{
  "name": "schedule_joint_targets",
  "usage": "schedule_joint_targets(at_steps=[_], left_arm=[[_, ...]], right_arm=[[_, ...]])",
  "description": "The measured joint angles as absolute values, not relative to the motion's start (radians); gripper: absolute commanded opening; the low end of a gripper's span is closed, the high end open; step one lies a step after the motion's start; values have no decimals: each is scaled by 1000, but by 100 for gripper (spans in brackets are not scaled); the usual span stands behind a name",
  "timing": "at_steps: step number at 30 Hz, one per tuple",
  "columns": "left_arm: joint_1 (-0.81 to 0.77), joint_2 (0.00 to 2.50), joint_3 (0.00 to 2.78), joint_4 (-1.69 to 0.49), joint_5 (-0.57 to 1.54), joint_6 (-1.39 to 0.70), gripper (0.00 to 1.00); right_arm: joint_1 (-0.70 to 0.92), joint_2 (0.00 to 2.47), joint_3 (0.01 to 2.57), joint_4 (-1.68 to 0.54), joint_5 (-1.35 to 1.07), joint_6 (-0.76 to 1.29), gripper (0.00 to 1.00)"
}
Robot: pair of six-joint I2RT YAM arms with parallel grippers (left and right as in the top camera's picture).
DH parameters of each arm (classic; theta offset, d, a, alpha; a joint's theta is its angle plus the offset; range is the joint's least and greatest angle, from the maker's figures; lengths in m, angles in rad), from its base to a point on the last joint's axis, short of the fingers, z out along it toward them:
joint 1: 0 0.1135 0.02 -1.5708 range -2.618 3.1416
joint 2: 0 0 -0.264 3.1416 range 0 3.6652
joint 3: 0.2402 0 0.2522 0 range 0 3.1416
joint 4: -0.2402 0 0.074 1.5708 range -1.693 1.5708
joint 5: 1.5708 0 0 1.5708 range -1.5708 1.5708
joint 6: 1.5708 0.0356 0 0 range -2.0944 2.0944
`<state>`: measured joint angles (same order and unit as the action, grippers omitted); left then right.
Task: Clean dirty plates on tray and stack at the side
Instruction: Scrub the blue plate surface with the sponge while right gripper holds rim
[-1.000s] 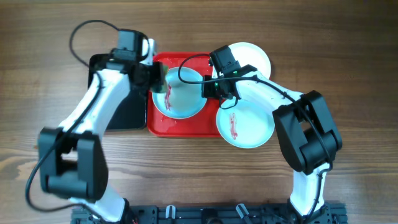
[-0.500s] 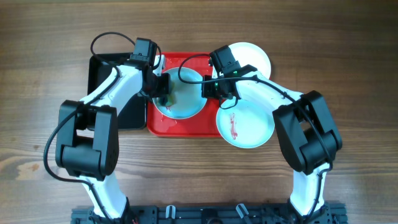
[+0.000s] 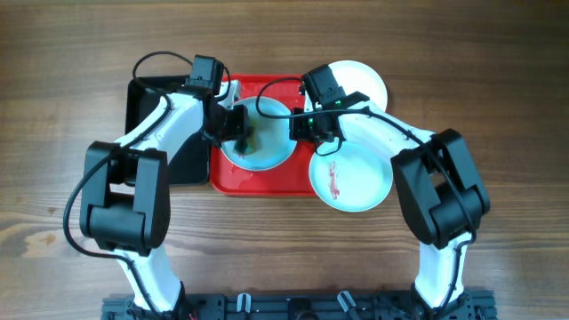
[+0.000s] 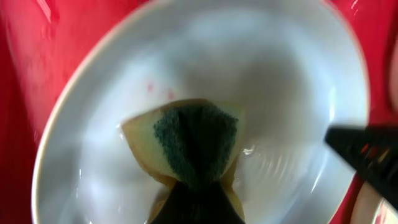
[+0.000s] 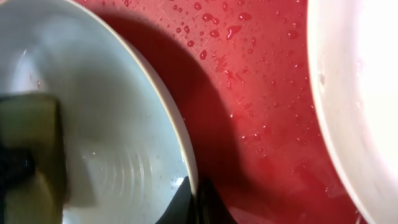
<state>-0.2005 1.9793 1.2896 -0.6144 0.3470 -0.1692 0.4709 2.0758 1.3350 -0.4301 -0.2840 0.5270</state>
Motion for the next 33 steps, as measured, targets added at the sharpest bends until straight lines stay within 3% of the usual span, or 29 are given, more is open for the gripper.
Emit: schedule_joint_targets(at_steps=[8, 17, 33], left_arm=[[-201, 1985, 1289, -471, 295, -196, 4], [-208, 1986, 1307, -625, 146, -254, 4], [-221, 1985, 1311, -891, 394, -91, 4]], right_arm=[[470, 2076, 1335, -431, -289, 527, 4], [475, 2078, 1335, -431, -311, 526, 4], [423, 2079, 1331, -410, -393, 503, 4]])
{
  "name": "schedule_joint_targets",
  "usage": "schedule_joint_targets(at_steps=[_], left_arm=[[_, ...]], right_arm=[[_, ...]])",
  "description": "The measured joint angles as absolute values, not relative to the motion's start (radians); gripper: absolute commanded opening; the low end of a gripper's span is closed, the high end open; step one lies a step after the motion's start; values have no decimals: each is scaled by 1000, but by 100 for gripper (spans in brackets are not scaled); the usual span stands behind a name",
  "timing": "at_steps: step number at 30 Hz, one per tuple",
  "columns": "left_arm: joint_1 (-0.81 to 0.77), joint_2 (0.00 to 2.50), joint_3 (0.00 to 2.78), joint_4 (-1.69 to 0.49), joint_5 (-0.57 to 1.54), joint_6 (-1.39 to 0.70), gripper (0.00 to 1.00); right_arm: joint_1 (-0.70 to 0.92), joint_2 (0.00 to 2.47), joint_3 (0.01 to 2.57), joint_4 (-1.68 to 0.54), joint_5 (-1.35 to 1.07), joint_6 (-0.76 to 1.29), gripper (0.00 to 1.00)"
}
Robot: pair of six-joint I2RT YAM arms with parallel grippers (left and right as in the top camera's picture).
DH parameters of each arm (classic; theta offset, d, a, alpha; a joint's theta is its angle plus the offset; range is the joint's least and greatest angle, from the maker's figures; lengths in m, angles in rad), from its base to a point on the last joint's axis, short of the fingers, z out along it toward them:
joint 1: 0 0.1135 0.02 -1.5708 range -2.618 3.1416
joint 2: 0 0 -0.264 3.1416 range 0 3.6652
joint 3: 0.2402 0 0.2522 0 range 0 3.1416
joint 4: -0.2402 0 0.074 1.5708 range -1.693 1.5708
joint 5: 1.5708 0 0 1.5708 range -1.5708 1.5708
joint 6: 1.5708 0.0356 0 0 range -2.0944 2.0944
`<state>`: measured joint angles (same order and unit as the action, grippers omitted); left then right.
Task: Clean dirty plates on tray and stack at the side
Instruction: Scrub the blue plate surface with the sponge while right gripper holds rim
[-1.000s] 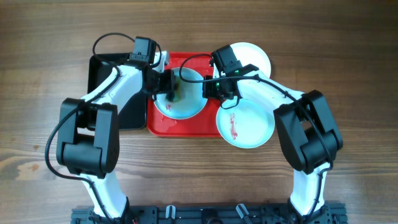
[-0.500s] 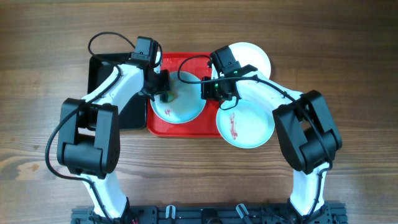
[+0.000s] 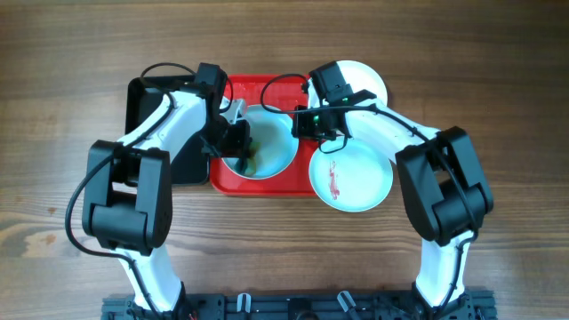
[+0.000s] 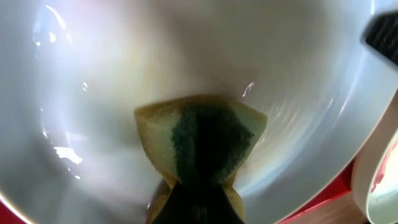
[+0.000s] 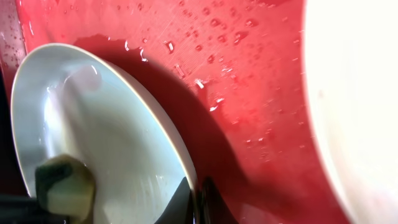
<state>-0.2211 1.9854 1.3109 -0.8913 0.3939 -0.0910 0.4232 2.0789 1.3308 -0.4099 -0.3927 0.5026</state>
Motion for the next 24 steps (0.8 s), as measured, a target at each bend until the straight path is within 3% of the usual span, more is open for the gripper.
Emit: schedule_joint_targets(at_steps=[12, 24], left_arm=[[-336, 1982, 1251, -601, 356, -228, 4], [-348, 1979, 1227, -321, 16, -458, 4]], right_arm=[[388, 2085, 1331, -403, -390, 496, 4], [402, 2085, 1331, -402, -390, 515, 4]])
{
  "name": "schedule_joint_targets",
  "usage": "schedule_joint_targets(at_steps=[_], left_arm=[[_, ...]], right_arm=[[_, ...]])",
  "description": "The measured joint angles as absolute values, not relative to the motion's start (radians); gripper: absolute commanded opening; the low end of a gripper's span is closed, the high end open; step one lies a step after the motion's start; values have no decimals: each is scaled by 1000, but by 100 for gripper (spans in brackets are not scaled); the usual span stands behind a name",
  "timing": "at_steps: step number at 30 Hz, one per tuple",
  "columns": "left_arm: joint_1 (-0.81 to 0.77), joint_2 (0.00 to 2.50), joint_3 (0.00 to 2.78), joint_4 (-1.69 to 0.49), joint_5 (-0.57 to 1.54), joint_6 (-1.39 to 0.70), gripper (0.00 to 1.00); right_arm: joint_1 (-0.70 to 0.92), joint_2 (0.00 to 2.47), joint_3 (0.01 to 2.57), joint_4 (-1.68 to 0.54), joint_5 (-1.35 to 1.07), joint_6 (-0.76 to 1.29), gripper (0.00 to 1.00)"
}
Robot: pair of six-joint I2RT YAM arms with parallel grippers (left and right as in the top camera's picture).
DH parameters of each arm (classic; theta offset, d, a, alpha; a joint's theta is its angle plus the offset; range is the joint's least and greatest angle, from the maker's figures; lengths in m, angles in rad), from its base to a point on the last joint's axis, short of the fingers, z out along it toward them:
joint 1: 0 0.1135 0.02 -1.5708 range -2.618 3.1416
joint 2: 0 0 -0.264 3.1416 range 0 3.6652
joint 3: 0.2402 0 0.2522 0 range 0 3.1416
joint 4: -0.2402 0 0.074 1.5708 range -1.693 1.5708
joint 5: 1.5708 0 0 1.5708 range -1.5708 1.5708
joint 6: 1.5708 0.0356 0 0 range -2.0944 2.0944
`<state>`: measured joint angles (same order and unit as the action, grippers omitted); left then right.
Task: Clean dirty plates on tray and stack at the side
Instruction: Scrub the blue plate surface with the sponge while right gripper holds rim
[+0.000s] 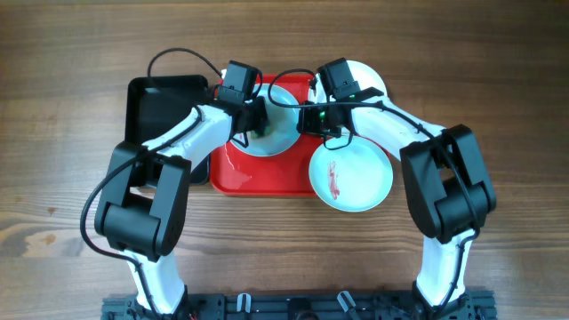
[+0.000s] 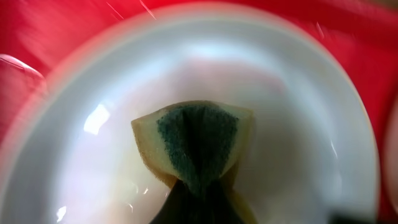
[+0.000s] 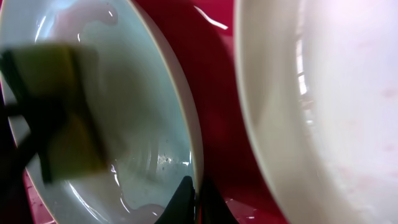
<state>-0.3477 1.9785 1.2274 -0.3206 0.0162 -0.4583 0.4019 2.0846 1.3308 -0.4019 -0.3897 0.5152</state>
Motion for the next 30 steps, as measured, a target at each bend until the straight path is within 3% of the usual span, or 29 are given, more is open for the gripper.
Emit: schedule_joint_targets(at_steps=[5, 10, 21, 30], left_arm=[[-348, 1979, 1227, -335, -152, -477, 4], [-350, 1975, 1241, -450, -187, -472, 4], [-318, 1954, 1264, -689, 51, -184, 4], [-318, 1952, 1264, -749, 146, 45, 4]], right_arm=[[415, 2085, 1331, -403, -405, 516, 4], [423, 2085, 1331, -403, -423, 515, 4], [419, 2085, 1331, -416, -429, 492, 4], [418, 2085, 1331, -418, -428, 474, 4]])
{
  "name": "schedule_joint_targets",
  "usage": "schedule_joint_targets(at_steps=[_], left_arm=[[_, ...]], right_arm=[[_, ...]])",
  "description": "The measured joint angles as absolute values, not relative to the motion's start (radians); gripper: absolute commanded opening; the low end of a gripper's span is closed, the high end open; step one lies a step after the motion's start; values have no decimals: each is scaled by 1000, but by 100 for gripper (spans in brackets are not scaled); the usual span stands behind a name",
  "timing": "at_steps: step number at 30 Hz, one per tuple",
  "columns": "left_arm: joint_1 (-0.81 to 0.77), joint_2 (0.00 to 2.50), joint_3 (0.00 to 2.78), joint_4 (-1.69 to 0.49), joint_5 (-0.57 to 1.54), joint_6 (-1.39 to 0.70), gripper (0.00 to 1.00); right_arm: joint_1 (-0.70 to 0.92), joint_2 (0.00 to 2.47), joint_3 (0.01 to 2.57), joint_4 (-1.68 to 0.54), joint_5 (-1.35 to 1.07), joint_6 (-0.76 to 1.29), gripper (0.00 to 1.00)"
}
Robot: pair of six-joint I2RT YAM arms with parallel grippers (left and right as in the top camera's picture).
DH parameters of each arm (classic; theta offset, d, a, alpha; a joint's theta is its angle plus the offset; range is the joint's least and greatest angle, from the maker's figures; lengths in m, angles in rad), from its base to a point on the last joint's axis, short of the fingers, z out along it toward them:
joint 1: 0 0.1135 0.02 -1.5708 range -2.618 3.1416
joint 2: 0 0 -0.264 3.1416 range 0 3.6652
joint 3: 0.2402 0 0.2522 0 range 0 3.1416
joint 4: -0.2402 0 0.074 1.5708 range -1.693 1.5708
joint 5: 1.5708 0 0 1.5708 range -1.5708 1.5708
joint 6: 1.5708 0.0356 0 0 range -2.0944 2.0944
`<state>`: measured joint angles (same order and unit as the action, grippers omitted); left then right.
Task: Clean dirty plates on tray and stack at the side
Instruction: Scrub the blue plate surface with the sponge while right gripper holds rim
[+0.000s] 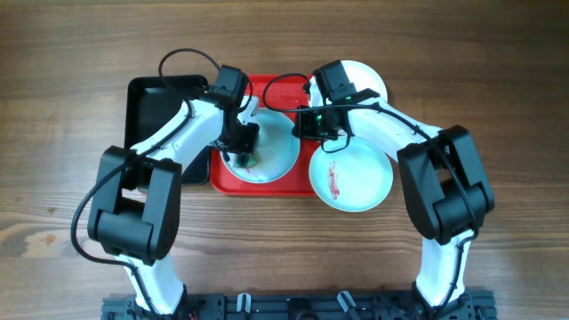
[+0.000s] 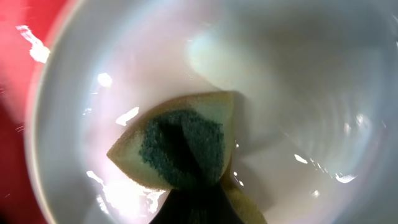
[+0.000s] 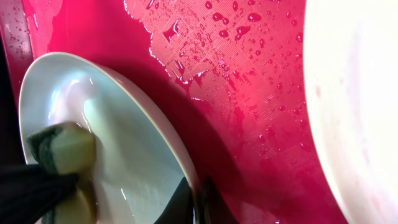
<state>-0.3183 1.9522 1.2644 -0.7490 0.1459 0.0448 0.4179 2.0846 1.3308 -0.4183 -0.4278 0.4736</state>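
Note:
A pale blue-white plate (image 1: 271,147) sits on the red tray (image 1: 233,180), wet inside. My left gripper (image 2: 199,202) is shut on a yellow sponge with a green scouring face (image 2: 180,146), which presses on the plate's inner surface (image 2: 292,93) near its left side. My right gripper (image 3: 196,199) is shut on the plate's right rim (image 3: 177,149), one finger inside and one outside. A second plate (image 1: 350,178) with a red smear lies to the right of the tray, and a white plate (image 1: 364,78) sits at the back right.
A black tray (image 1: 160,107) lies left of the red tray under my left arm. Water drops cover the red tray's floor (image 3: 242,56). The white plate's rim (image 3: 348,112) fills the right of the right wrist view. Wooden table (image 1: 71,178) surrounds everything.
My left gripper and the sponge have moved from the plate's back part to its front left part. The plate has shifted back toward the tray's middle, still held at the rim by my right gripper.
All along my right gripper held the plate's rim and my left gripper held the sponge inside it. The sponge was near the plate's left, then its front left, then its back with the plate tipped toward the tray's rear, and now front left again.

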Motion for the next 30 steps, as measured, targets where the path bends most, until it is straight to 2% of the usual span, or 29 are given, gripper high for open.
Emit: schedule_joint_targets(at_steps=[13, 20, 25, 30], left_arm=[[-319, 1964, 1248, -830, 390, 389, 4], [-319, 1972, 1239, -811, 456, 463, 4], [-320, 1971, 1234, -752, 408, 372, 4], [-334, 1951, 1241, -687, 209, 125, 4]], right_arm=[[418, 2085, 1331, -418, -427, 470, 4], [418, 2085, 1331, -418, -427, 470, 4], [414, 2085, 1331, -409, -414, 470, 4], [411, 2085, 1331, -405, -411, 479, 4]])
